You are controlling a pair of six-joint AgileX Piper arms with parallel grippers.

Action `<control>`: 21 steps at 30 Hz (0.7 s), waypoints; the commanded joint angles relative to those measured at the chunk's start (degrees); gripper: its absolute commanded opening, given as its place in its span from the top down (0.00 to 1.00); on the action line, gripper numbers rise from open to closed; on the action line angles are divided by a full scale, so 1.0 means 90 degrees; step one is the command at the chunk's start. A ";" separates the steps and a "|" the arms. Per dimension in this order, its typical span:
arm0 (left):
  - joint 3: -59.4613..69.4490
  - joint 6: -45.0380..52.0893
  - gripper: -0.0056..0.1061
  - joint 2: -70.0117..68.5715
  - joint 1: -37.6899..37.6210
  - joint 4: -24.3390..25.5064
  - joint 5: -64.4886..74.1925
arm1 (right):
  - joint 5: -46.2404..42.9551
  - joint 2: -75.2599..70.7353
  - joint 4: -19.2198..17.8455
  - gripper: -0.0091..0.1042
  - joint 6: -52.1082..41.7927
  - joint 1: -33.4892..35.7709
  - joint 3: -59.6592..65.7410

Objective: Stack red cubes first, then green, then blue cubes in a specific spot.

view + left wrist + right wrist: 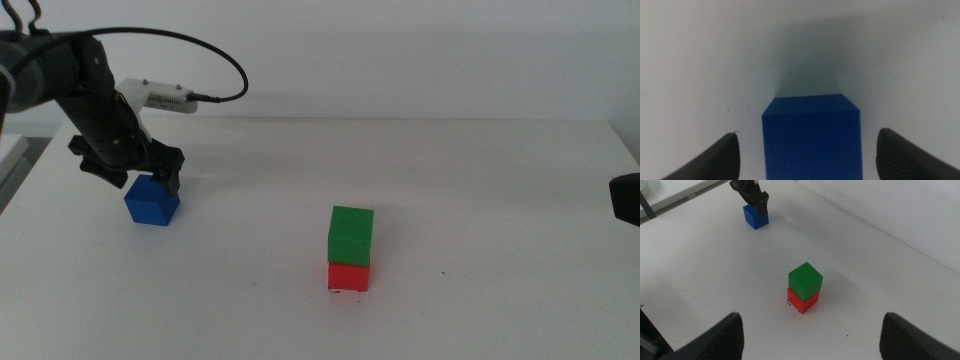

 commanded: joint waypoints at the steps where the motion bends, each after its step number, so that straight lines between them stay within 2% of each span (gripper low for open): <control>1: -0.0043 0.0029 0.14 0.0127 -0.0017 -0.0127 -0.0116 | -0.0069 -0.0027 -0.0062 0.21 -0.0025 0.0015 0.0048; 5: -0.0028 0.0029 0.15 0.0359 -0.0017 -0.0240 -0.0142 | -0.0069 -0.0027 -0.0062 0.21 -0.0025 0.0015 0.0048; 8: -0.0028 0.0029 0.23 0.0470 -0.0017 -0.0240 -0.0142 | -0.0069 -0.0027 -0.0062 0.21 -0.0025 0.0015 0.0048; 10: -0.0028 -0.0016 0.36 0.0488 -0.0017 -0.0240 -0.0061 | -0.0069 -0.0027 -0.0062 0.21 -0.0025 0.0015 0.0048; 11: -0.0028 -0.0099 0.46 0.0470 -0.0017 -0.0229 0.0064 | -0.0069 -0.0027 -0.0062 0.21 -0.0025 0.0015 0.0048; 15: -0.0028 -0.0615 0.94 0.0063 -0.0103 0.0032 0.0390 | -0.0069 -0.0027 -0.0062 0.21 -0.0025 0.0015 0.0048; 16: -0.0028 -0.0805 0.97 -0.0139 -0.0210 0.0132 0.0421 | -0.0069 -0.0027 -0.0062 0.21 -0.0025 0.0015 0.0048; 21: -0.0092 -0.2341 0.97 -0.1148 -0.1150 0.1071 0.1086 | -0.0069 -0.0027 -0.0062 0.21 -0.0025 0.0015 0.0048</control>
